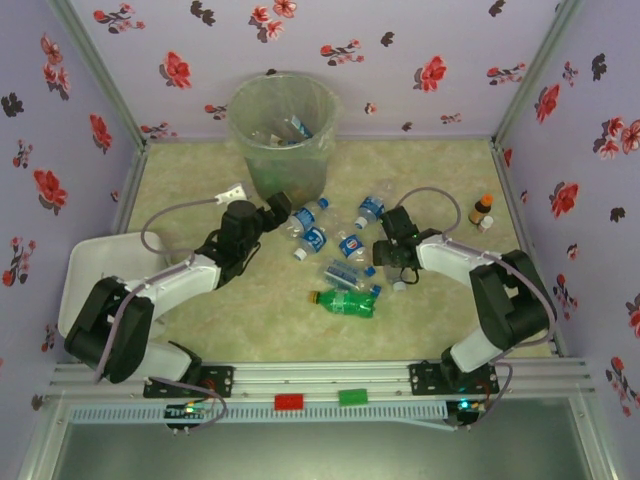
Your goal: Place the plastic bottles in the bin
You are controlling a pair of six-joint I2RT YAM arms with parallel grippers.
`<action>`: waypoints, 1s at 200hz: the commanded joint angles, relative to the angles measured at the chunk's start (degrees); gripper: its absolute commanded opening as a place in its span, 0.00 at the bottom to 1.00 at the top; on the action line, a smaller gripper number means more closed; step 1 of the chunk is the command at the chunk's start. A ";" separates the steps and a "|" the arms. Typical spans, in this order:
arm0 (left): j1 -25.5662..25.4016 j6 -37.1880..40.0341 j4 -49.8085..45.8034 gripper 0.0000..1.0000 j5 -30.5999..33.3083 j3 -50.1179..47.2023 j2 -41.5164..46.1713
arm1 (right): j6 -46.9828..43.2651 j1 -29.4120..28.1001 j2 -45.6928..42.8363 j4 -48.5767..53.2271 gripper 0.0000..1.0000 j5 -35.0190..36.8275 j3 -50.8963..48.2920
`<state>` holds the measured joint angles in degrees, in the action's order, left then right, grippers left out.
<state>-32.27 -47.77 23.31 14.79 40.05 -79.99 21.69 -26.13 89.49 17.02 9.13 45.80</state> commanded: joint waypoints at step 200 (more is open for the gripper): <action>19.14 0.11 -5.56 1.00 -2.69 -9.46 13.16 | 7.66 2.01 -10.48 -9.00 0.42 -16.89 30.17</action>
<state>-15.09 -47.77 17.30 14.13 31.90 -68.34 25.96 -24.36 75.75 13.93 -0.51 69.95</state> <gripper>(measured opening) 0.998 0.426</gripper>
